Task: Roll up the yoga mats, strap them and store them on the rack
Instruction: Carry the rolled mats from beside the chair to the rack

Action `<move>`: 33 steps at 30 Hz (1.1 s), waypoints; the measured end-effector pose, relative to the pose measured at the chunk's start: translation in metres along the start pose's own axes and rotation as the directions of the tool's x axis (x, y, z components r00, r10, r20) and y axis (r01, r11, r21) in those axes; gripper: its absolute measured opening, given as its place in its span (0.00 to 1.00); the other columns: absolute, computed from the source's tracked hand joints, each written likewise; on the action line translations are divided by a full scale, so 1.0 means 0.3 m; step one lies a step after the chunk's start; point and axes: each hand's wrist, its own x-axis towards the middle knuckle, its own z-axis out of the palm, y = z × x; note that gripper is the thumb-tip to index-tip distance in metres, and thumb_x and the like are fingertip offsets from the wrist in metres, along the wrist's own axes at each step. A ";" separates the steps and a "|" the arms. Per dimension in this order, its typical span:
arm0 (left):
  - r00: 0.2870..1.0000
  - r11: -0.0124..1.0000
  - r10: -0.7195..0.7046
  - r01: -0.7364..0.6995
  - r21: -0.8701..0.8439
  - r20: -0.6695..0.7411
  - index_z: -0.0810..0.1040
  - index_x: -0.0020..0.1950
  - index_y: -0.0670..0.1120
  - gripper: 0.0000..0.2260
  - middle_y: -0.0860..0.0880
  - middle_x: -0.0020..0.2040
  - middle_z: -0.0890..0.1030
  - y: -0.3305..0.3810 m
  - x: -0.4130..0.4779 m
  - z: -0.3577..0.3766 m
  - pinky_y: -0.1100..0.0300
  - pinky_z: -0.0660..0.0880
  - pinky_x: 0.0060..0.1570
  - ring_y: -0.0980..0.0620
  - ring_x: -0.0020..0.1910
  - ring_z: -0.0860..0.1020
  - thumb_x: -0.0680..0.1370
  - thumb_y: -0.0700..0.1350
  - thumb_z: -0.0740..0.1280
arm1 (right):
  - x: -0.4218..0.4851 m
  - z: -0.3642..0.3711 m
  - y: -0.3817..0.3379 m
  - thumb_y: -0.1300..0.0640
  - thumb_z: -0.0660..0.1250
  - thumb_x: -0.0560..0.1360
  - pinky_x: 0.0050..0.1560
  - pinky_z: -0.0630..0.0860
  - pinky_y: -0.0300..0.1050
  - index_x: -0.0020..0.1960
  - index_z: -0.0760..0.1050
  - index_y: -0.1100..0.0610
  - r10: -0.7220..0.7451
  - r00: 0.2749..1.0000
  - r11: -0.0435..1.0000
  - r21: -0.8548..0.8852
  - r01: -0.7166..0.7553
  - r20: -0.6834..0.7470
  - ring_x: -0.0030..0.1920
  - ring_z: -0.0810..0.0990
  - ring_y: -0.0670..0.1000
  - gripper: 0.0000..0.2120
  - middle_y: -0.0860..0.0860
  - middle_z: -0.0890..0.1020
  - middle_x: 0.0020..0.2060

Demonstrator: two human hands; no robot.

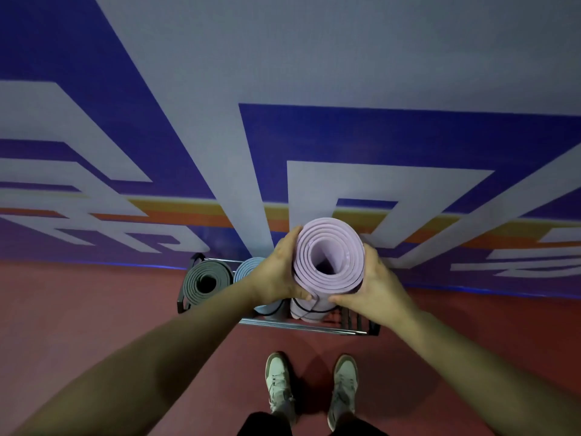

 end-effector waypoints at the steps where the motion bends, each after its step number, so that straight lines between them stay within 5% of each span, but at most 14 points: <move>1: 1.000 1.000 0.015 -0.015 0.004 0.021 0.58 0.69 0.57 0.36 0.61 0.62 0.69 -0.005 0.021 0.021 0.76 0.69 0.55 0.76 0.58 0.71 0.72 0.40 0.77 | 0.017 0.025 0.026 0.36 0.79 0.52 0.58 0.78 0.50 0.70 0.60 0.43 0.001 1.000 1.000 0.007 -0.002 0.006 0.61 0.77 0.46 0.52 0.42 0.74 0.64; 3: 0.998 0.998 0.006 -0.009 0.057 0.064 0.63 0.69 0.55 0.17 0.58 0.61 0.74 -0.004 0.031 0.054 0.71 0.75 0.50 0.70 0.53 0.78 0.82 0.47 0.64 | 0.040 0.087 0.085 0.36 0.78 0.52 0.60 0.76 0.51 0.71 0.60 0.46 0.008 1.000 1.000 0.010 -0.009 0.025 0.63 0.76 0.48 0.52 0.44 0.73 0.65; 4: 0.996 0.992 -0.059 0.050 0.118 0.074 0.64 0.71 0.54 0.22 0.53 0.65 0.75 -0.046 0.040 0.066 0.63 0.77 0.55 0.62 0.58 0.79 0.80 0.57 0.65 | 0.047 0.122 0.113 0.37 0.78 0.52 0.61 0.76 0.50 0.71 0.61 0.48 0.012 0.999 1.000 0.017 -0.013 0.030 0.63 0.75 0.48 0.52 0.45 0.73 0.65; 5: 0.993 0.956 -0.075 0.045 0.292 0.093 0.61 0.76 0.54 0.37 0.48 0.71 0.72 -0.096 0.045 0.068 0.54 0.75 0.63 0.53 0.66 0.76 0.72 0.64 0.70 | 0.054 0.159 0.139 0.37 0.78 0.53 0.62 0.75 0.47 0.71 0.62 0.50 0.022 0.999 0.999 0.031 -0.024 0.034 0.63 0.75 0.46 0.52 0.45 0.72 0.64; 7: 0.974 0.912 -0.210 0.163 0.376 0.086 0.45 0.81 0.49 0.61 0.43 0.77 0.63 -0.212 0.063 0.110 0.48 0.63 0.72 0.44 0.74 0.65 0.60 0.62 0.79 | 0.071 0.234 0.199 0.39 0.80 0.54 0.61 0.74 0.43 0.71 0.63 0.52 0.054 0.997 0.997 0.049 -0.056 0.048 0.62 0.74 0.44 0.51 0.46 0.72 0.64; 9: 0.975 0.876 -0.214 0.167 0.453 0.055 0.39 0.80 0.44 0.63 0.42 0.75 0.63 -0.284 0.076 0.154 0.48 0.56 0.74 0.40 0.73 0.61 0.62 0.59 0.80 | 0.097 0.312 0.277 0.39 0.80 0.54 0.61 0.74 0.43 0.71 0.63 0.52 0.064 0.994 0.996 0.059 -0.069 0.089 0.63 0.74 0.44 0.52 0.46 0.73 0.64; 15: 0.956 0.726 -0.292 0.204 0.656 0.025 0.35 0.80 0.46 0.61 0.44 0.74 0.63 -0.479 0.113 0.325 0.37 0.39 0.73 0.41 0.76 0.53 0.66 0.62 0.76 | 0.142 0.518 0.494 0.36 0.81 0.57 0.56 0.78 0.43 0.72 0.62 0.46 0.110 0.981 0.966 0.214 -0.144 0.160 0.61 0.77 0.41 0.50 0.40 0.74 0.63; 18: 0.946 0.699 -0.325 0.247 0.671 -0.010 0.35 0.80 0.45 0.62 0.45 0.75 0.62 -0.577 0.117 0.386 0.34 0.38 0.72 0.43 0.78 0.48 0.64 0.66 0.75 | 0.151 0.607 0.559 0.39 0.84 0.56 0.61 0.77 0.49 0.73 0.61 0.48 0.094 0.985 0.949 0.285 -0.134 0.147 0.64 0.76 0.43 0.52 0.43 0.75 0.65; 20: 0.957 0.697 -0.281 0.256 0.670 -0.074 0.37 0.80 0.45 0.61 0.46 0.76 0.60 -0.627 0.111 0.392 0.34 0.39 0.72 0.44 0.78 0.47 0.64 0.68 0.74 | 0.168 0.634 0.578 0.44 0.84 0.59 0.64 0.74 0.44 0.73 0.59 0.50 0.066 0.987 0.955 0.279 -0.105 0.146 0.66 0.74 0.42 0.51 0.44 0.73 0.67; 25: 0.937 0.691 -0.330 0.323 0.647 -0.115 0.38 0.80 0.44 0.60 0.43 0.79 0.58 -0.629 0.096 0.380 0.33 0.39 0.72 0.45 0.79 0.45 0.64 0.60 0.77 | 0.212 0.656 0.605 0.49 0.81 0.62 0.65 0.73 0.44 0.76 0.51 0.48 0.036 0.975 0.978 0.194 -0.080 0.217 0.67 0.71 0.45 0.53 0.46 0.67 0.69; 27: 0.928 0.659 -0.354 0.335 0.673 -0.116 0.35 0.79 0.46 0.61 0.41 0.79 0.53 -0.602 0.095 0.398 0.32 0.37 0.71 0.42 0.79 0.42 0.65 0.62 0.77 | 0.228 0.652 0.599 0.49 0.82 0.61 0.64 0.74 0.46 0.75 0.51 0.47 0.041 0.970 0.981 0.175 -0.085 0.241 0.66 0.72 0.47 0.53 0.47 0.68 0.69; 31: 0.956 0.575 -0.291 0.207 0.792 -0.038 0.26 0.75 0.52 0.64 0.40 0.79 0.36 -0.531 0.120 0.460 0.34 0.33 0.70 0.38 0.78 0.35 0.64 0.68 0.75 | 0.243 0.628 0.579 0.51 0.83 0.60 0.58 0.69 0.28 0.74 0.56 0.55 0.007 0.967 0.968 0.240 -0.070 0.253 0.63 0.73 0.42 0.52 0.46 0.71 0.66; 33: 0.946 0.534 -0.324 0.200 0.822 -0.019 0.27 0.77 0.49 0.65 0.40 0.79 0.34 -0.525 0.123 0.499 0.35 0.35 0.72 0.37 0.78 0.35 0.64 0.68 0.75 | 0.239 0.629 0.584 0.49 0.83 0.59 0.59 0.72 0.33 0.73 0.56 0.54 0.024 0.961 0.964 0.247 -0.095 0.274 0.63 0.75 0.43 0.52 0.45 0.73 0.65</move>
